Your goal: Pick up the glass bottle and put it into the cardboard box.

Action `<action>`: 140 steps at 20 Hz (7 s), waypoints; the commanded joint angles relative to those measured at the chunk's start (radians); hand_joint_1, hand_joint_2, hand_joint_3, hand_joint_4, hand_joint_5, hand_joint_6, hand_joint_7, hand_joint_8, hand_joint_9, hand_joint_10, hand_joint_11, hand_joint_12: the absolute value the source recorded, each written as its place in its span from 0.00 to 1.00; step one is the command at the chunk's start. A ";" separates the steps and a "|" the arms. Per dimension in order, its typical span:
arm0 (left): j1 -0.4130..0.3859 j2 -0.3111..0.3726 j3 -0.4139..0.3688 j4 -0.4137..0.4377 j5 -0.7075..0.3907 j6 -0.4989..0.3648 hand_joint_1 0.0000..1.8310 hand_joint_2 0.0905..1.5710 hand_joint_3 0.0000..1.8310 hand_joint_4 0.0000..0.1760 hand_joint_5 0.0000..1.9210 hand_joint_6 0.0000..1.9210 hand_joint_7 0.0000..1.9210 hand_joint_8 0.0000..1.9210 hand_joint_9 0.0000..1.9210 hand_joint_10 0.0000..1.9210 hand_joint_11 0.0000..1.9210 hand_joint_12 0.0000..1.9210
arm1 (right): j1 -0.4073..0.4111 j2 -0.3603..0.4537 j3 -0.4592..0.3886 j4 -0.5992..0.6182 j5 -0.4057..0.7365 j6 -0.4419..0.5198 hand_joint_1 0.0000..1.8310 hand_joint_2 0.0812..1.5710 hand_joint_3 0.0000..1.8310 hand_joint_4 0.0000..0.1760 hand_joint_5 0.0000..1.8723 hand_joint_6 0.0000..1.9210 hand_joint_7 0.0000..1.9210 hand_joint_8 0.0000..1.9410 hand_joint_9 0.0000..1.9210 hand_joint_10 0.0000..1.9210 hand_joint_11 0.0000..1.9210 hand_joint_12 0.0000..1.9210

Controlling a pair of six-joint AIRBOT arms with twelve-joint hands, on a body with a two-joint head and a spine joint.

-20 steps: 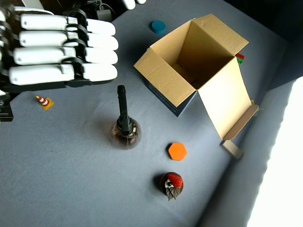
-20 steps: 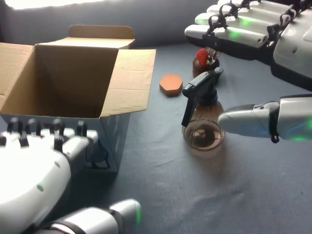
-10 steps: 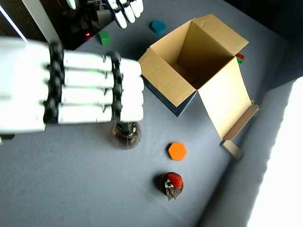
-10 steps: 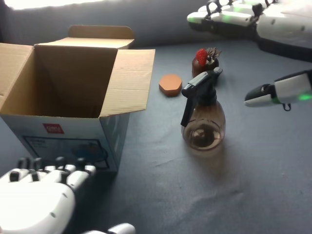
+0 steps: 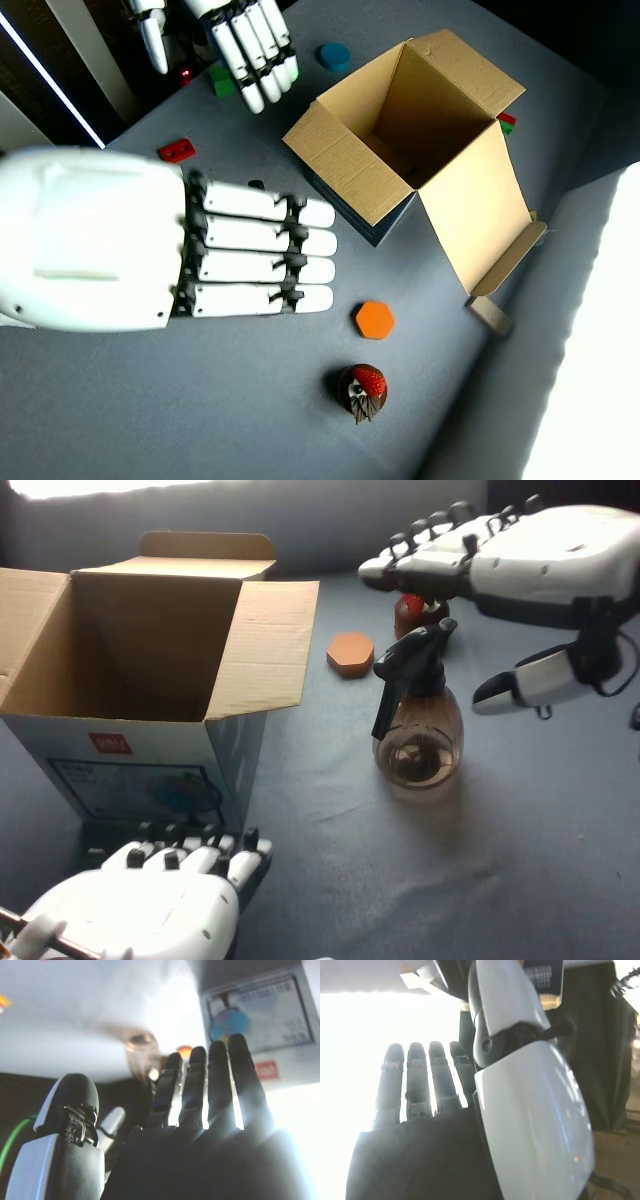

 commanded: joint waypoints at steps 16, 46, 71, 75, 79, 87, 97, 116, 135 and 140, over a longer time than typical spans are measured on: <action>0.181 -0.044 0.142 0.316 0.054 -0.266 0.00 0.76 0.00 0.23 0.00 0.00 0.00 0.00 0.01 0.00 0.00 0.08 | 0.005 -0.159 0.144 0.004 -0.040 -0.016 0.61 0.64 0.00 0.00 0.00 0.00 0.00 0.00 0.00 0.00 0.00 0.00; 0.200 -0.044 0.157 0.316 0.100 -0.341 0.00 0.77 0.00 0.18 0.01 0.00 0.02 0.00 0.03 0.00 0.00 0.12 | 0.010 -0.196 0.182 0.004 -0.046 -0.053 0.60 0.70 0.00 0.00 0.24 0.11 0.32 0.09 0.25 0.25 0.00 0.66; 0.218 -0.040 0.198 0.355 0.128 -0.378 0.00 0.78 0.00 0.17 0.02 0.00 0.03 0.00 0.04 0.00 0.00 0.16 | 0.245 0.042 0.042 0.003 0.098 0.041 0.74 0.72 0.00 0.00 0.41 0.66 0.49 0.54 0.46 0.68 0.35 0.84; 0.223 -0.030 0.217 0.355 0.151 -0.378 0.00 0.78 0.00 0.17 0.02 0.00 0.03 0.00 0.04 0.00 0.00 0.15 | 0.243 0.042 0.049 0.003 0.182 0.108 0.74 0.72 0.00 0.00 0.40 0.67 0.47 0.56 0.47 0.68 0.34 0.84; 0.225 -0.031 0.224 0.355 0.168 -0.378 0.00 0.78 0.00 0.17 0.03 0.00 0.03 0.00 0.04 0.00 0.00 0.16 | 0.225 0.033 0.057 0.003 0.296 0.179 0.74 0.72 0.00 0.00 0.42 0.65 0.48 0.55 0.46 0.68 0.34 0.84; 0.223 -0.034 0.240 0.356 0.175 -0.378 0.00 0.78 0.00 0.17 0.02 0.00 0.03 0.00 0.04 0.00 0.00 0.14 | 0.192 -0.033 0.088 0.004 0.433 0.202 0.74 0.72 0.00 0.00 0.43 0.64 0.48 0.55 0.46 0.67 0.34 0.83; 0.215 -0.043 0.260 0.356 0.201 -0.378 0.00 0.78 0.00 0.00 0.03 0.00 0.04 0.00 0.04 0.00 0.00 0.16 | 0.181 -0.230 0.163 0.003 0.452 0.115 0.74 0.71 0.00 0.00 0.42 0.67 0.51 0.52 0.45 0.66 0.34 0.83; 0.211 -0.053 0.264 0.355 0.203 -0.385 0.00 0.78 0.00 0.00 0.02 0.00 0.03 0.00 0.04 0.00 0.00 0.09 | 0.094 -0.567 0.323 0.259 0.319 -0.438 0.74 0.73 0.00 0.00 0.39 0.70 0.49 0.56 0.45 0.66 0.34 0.83; 0.191 -0.031 0.243 0.339 0.204 -0.385 0.00 0.78 0.00 0.00 0.02 0.00 0.02 0.00 0.03 0.00 0.00 0.09 | 0.082 -0.554 0.330 0.273 0.309 -0.472 0.54 0.75 0.00 0.00 0.23 0.45 0.33 0.22 0.26 0.42 0.08 0.81; 0.163 -0.016 0.233 0.299 0.204 -0.367 0.00 0.78 0.00 0.00 0.02 0.00 0.03 0.00 0.03 0.00 0.00 0.08 | 0.089 -0.531 0.316 0.273 0.308 -0.472 0.46 0.72 0.00 0.00 0.17 0.14 0.27 0.01 0.18 0.18 0.00 0.64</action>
